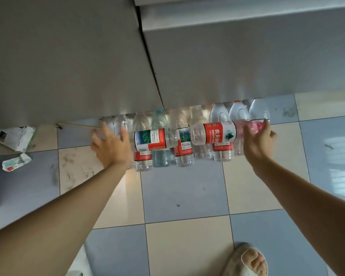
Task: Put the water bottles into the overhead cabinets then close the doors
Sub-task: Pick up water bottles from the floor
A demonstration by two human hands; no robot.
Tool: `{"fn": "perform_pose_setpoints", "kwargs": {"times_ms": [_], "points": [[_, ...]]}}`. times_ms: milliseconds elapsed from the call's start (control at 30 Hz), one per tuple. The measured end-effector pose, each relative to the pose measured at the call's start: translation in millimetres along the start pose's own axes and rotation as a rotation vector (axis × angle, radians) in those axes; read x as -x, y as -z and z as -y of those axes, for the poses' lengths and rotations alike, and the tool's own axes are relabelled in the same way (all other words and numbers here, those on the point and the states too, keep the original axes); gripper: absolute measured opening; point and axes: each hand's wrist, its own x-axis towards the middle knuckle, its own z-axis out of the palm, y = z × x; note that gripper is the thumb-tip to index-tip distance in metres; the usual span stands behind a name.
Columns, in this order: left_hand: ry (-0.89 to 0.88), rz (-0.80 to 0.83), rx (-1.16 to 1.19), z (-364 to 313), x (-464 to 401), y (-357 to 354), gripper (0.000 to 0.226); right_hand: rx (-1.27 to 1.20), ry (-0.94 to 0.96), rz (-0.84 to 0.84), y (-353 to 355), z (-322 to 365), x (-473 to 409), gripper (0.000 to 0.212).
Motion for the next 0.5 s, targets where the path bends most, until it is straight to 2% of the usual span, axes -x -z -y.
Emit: {"fn": "perform_pose_setpoints", "kwargs": {"times_ms": [100,333,500], "points": [[0.131,0.033,0.164,7.7,-10.5,-9.2,0.056,-0.158,-0.184,-0.024,-9.1,0.8,-22.6,0.063],[0.135,0.006,0.242,26.1,-13.3,-20.7,0.035,-0.499,-0.336,-0.021,-21.2,-8.5,-35.9,0.02],[0.154,0.044,0.296,41.8,-21.0,-8.8,0.022,-0.606,-0.456,0.073,3.8,-9.7,-30.6,0.01]]}}
